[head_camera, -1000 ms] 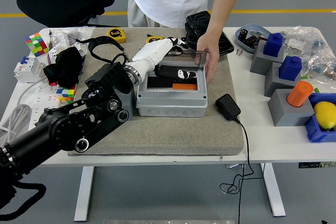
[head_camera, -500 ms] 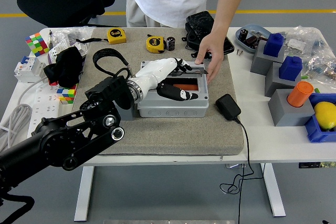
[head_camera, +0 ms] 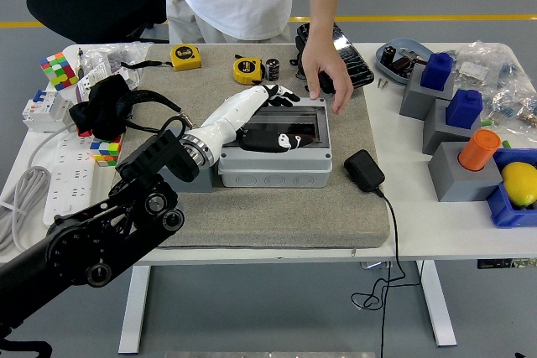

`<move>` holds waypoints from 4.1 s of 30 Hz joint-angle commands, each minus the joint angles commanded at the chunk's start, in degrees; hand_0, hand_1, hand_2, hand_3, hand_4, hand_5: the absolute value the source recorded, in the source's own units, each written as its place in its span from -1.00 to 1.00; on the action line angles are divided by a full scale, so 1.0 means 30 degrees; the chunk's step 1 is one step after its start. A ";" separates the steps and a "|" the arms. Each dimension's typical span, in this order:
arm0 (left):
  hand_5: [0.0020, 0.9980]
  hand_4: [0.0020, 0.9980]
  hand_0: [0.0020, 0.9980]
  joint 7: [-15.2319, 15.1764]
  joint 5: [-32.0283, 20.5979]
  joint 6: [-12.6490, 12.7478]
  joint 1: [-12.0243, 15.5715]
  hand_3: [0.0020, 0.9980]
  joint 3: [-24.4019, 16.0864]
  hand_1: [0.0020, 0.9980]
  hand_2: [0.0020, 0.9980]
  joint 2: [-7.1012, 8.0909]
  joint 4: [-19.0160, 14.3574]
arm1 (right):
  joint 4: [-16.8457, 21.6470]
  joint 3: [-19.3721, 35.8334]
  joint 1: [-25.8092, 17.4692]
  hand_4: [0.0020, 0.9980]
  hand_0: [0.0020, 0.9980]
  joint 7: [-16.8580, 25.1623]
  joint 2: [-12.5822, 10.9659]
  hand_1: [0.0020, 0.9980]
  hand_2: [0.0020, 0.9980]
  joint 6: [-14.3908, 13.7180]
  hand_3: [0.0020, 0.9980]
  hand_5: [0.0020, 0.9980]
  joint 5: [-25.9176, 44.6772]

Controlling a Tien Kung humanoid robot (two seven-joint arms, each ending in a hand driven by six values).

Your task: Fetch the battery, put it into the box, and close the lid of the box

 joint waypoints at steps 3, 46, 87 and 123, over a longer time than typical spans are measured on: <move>0.02 0.95 0.45 -0.1530 -0.1463 0.1191 0.0835 0.51 -0.1031 0.49 0.44 0.0043 -0.0278 | -0.0086 -0.0236 0.0036 0.93 0.00 -0.0042 -0.0018 0.22 0.31 0.0022 0.15 0.01 0.0204; 0.01 0.91 0.43 -0.3817 -0.4754 0.2088 0.6300 0.48 -0.8000 0.43 0.40 0.0950 -0.0767 | -0.0352 -0.0314 0.0089 0.92 0.00 -0.0448 -0.0252 0.23 0.32 0.0185 0.15 0.01 0.0534; 0.01 0.91 0.42 -0.3328 -0.4637 0.1539 0.6594 0.47 -0.8205 0.41 0.39 0.1056 -0.1203 | -0.0383 -0.0177 0.0107 0.91 0.00 -0.0708 -0.0043 0.24 0.32 0.0211 0.15 0.03 0.0482; 0.00 0.90 0.42 -0.3175 -0.4410 0.1434 0.6271 0.46 -0.8220 0.40 0.38 0.1542 -0.1158 | -0.0384 -0.1788 0.0648 0.91 0.02 -0.0790 -0.0292 0.25 0.33 0.0307 0.14 0.03 0.0959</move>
